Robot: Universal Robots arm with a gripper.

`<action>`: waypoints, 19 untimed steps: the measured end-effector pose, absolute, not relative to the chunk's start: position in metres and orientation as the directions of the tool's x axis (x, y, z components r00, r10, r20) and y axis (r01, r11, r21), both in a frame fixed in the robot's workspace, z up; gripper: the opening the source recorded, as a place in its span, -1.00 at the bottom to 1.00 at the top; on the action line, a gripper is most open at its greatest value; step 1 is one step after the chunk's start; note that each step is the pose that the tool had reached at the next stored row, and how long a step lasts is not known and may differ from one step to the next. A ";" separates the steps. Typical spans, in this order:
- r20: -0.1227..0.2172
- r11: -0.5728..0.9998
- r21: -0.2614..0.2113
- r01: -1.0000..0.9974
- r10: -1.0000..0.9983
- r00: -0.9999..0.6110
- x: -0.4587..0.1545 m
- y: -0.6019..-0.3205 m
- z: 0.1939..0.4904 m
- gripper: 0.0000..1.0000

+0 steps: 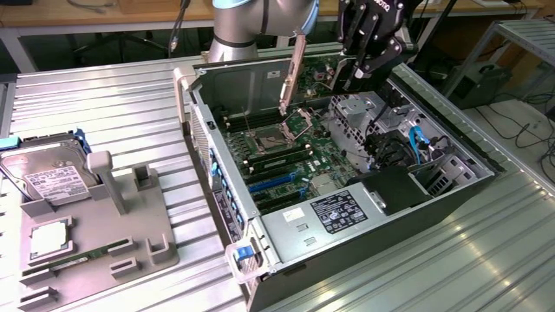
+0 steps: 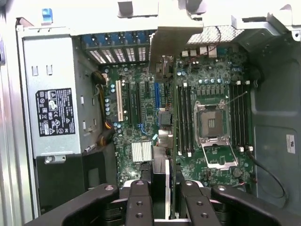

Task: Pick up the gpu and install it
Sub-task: 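Insert the gpu into the slot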

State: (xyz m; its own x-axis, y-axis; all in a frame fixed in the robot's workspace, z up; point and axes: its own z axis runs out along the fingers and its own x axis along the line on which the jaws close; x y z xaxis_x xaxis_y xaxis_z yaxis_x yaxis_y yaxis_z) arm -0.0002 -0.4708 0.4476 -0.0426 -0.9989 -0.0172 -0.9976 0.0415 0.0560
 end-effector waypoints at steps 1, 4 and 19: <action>-0.017 0.021 0.056 -0.998 -1.000 -0.022 0.000 -0.471 0.447 -0.45; -0.017 -0.018 0.056 -0.998 -1.000 0.017 0.000 -0.471 0.447 -0.45; -0.017 -0.103 0.056 -0.993 -0.995 0.103 0.000 -0.471 0.446 -0.45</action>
